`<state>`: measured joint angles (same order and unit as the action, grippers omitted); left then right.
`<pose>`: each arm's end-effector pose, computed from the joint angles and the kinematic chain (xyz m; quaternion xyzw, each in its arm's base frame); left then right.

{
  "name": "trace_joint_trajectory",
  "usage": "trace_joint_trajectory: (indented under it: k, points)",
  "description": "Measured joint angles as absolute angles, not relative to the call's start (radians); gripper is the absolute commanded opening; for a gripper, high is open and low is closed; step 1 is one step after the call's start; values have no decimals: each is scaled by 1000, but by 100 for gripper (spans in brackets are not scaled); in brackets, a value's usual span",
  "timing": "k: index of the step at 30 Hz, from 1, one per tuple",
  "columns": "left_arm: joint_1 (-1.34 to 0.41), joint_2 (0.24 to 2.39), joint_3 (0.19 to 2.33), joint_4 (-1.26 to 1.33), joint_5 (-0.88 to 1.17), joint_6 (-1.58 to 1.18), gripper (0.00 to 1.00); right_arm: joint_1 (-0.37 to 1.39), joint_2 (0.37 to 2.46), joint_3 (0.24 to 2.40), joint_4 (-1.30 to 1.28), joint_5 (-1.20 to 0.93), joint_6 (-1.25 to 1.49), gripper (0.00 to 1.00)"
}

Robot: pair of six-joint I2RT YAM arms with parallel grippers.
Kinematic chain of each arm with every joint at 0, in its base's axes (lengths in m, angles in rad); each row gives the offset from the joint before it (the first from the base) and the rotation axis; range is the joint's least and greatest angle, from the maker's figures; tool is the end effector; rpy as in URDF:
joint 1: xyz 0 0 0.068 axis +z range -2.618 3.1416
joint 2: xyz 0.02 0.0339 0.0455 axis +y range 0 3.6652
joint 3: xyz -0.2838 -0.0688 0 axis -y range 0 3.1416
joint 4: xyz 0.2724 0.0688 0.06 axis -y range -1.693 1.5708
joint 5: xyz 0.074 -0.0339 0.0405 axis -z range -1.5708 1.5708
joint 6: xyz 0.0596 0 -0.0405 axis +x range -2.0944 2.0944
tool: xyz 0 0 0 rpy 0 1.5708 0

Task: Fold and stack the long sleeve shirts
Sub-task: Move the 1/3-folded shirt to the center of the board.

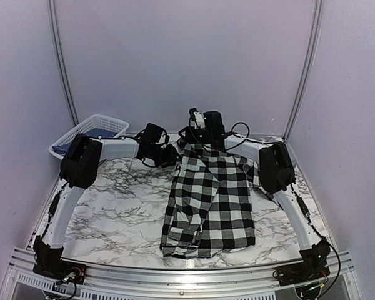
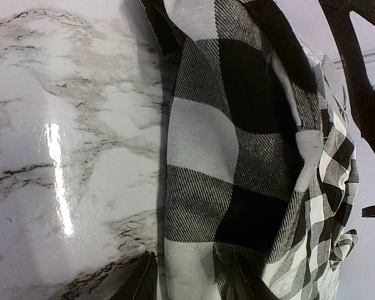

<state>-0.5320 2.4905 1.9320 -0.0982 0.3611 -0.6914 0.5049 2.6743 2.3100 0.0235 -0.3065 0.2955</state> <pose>0.5161 -0.3282 0.1128 0.0087 0.8863 -0.3812 0.2629 0.5800 0.3411 0.1566 -0.1720 0.7936 0.3370 0.4766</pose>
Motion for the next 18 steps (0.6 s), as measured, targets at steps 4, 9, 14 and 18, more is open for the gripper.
trace_joint_trajectory:
  k: [4,9,14,18]
  points:
    - [-530,2508,1956,-97,367,-704,37,498,2675,2313,26,-307,296,40]
    - [-530,2527,1979,-93,378,-720,32,487,2685,2313,26,-325,311,34]
    - [-530,2537,1984,-81,391,-733,26,484,2700,2313,26,-352,327,27]
    - [-530,2540,1984,-80,395,-744,21,484,2712,2313,25,-377,342,26]
